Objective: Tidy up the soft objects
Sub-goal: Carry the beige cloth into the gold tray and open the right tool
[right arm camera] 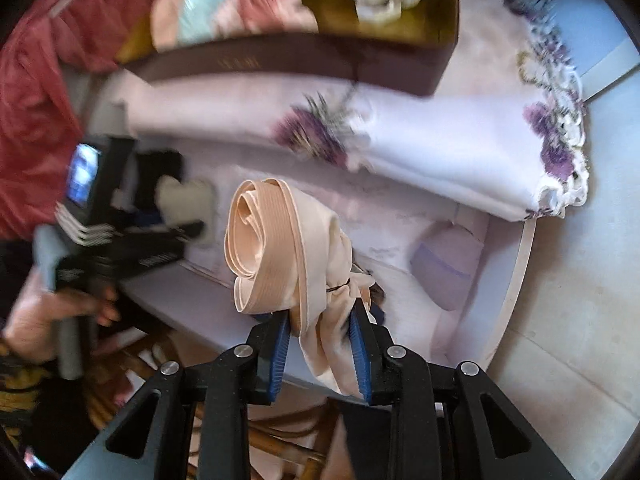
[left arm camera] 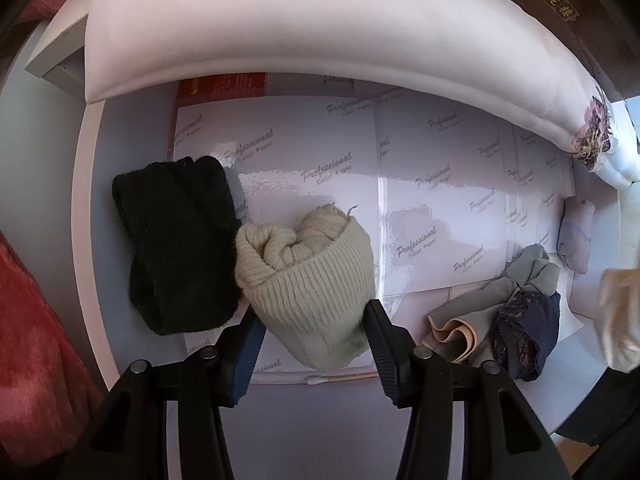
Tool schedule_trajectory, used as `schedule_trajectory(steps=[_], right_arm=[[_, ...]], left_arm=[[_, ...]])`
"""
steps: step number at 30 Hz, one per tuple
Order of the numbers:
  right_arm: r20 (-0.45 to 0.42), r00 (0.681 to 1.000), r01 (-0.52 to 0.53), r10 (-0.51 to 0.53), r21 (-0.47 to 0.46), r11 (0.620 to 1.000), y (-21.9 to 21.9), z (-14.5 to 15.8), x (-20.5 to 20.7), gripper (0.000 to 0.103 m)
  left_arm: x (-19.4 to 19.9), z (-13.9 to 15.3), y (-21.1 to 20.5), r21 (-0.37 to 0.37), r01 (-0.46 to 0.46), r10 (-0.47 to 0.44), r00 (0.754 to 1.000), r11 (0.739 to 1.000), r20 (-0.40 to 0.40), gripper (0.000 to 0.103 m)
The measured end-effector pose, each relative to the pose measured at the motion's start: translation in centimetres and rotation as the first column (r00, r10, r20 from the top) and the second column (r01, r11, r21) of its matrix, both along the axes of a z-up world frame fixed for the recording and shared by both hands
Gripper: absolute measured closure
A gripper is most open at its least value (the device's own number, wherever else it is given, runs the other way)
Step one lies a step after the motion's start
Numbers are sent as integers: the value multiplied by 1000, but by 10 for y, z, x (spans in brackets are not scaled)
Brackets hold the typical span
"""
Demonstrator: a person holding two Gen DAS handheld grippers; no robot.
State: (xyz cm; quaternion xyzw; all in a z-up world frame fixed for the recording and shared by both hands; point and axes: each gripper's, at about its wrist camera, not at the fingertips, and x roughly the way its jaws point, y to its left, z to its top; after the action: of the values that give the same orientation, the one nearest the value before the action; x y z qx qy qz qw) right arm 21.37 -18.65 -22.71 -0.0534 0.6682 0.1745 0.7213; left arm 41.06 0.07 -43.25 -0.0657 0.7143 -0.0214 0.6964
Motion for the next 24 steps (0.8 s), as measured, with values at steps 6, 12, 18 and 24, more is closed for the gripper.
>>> schedule_trajectory(steps=[6,12,18,24], right_arm=[[106,993,45,-59,130,991,4,51,2,74],[237,964,74,-122,201,977,15,110,25,74],[325,924,147,-201,183,972,22,135,71,73],[355,921,149,-160,58,987,41,118,118,73]], left_arm=[[-4,-3,2,-1,15,-15,1000,1000,-7,52],[-4,-5,0,9,22,-22,1000,1000,0,51],[-2,-1,3,4,20,-20,1000,1000,-1,50],[-1,-4,8,-13,3,-3,1000,1000,-7,50]])
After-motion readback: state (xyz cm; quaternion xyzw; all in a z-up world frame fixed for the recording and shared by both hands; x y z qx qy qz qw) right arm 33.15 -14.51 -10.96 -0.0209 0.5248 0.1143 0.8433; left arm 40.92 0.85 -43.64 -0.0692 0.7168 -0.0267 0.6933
